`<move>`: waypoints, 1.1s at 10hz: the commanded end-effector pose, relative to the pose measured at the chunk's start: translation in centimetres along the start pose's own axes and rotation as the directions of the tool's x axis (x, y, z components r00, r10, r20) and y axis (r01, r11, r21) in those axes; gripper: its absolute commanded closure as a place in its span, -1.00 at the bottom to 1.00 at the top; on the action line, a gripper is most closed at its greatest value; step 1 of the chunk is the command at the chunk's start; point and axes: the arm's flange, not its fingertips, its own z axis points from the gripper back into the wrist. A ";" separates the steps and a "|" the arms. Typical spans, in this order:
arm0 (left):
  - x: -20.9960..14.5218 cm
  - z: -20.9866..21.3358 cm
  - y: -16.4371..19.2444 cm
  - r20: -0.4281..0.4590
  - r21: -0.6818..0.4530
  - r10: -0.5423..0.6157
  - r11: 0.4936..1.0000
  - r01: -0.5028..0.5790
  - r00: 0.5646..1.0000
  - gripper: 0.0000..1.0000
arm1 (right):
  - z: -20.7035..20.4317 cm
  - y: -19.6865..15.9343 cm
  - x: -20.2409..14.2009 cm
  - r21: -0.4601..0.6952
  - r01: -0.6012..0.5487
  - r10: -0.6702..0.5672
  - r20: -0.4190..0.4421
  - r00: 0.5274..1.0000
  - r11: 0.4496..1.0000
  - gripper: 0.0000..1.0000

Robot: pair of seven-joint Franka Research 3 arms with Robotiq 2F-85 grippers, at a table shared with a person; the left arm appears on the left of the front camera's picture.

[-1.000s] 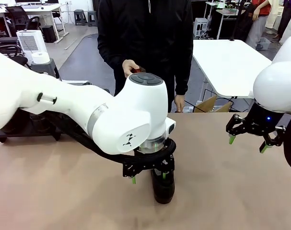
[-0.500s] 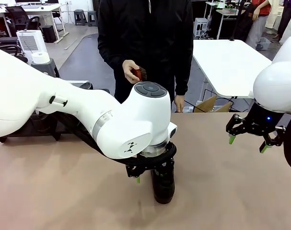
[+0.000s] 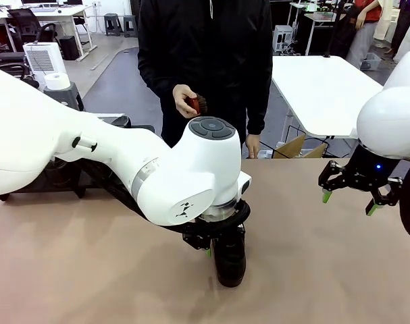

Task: Organize the shoes by placing them on the stand.
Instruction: Place the Shoe from the middle of the table onto the Shoes Stand.

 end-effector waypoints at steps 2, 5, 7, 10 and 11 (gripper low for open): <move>0.3 -0.3 -0.2 0.017 0.008 -0.003 1.000 0.003 1.000 1.00 | 0.2 -0.1 0.2 0.011 -0.017 0.017 0.000 1.000 1.000 -1.00; 1.0 1.5 0.5 -0.087 -0.008 -0.057 0.998 0.057 0.995 1.00 | 0.2 -0.1 0.2 0.011 -0.017 0.017 0.000 1.000 1.000 -1.00; 2.0 6.5 3.5 0.063 -0.101 -0.094 0.990 0.100 0.994 1.00 | 0.2 -0.1 0.2 0.011 -0.017 0.017 0.000 1.000 1.000 -1.00; 7.5 9.3 8.4 0.329 0.036 -0.202 0.979 0.201 0.923 1.00 | 0.2 -0.1 0.2 0.011 -0.017 0.017 0.000 1.000 1.000 -1.00; 10.3 9.8 10.6 0.365 0.064 -0.195 0.981 0.185 0.910 1.00 | 0.2 -0.1 0.2 0.011 -0.017 0.017 0.000 1.000 1.000 -1.00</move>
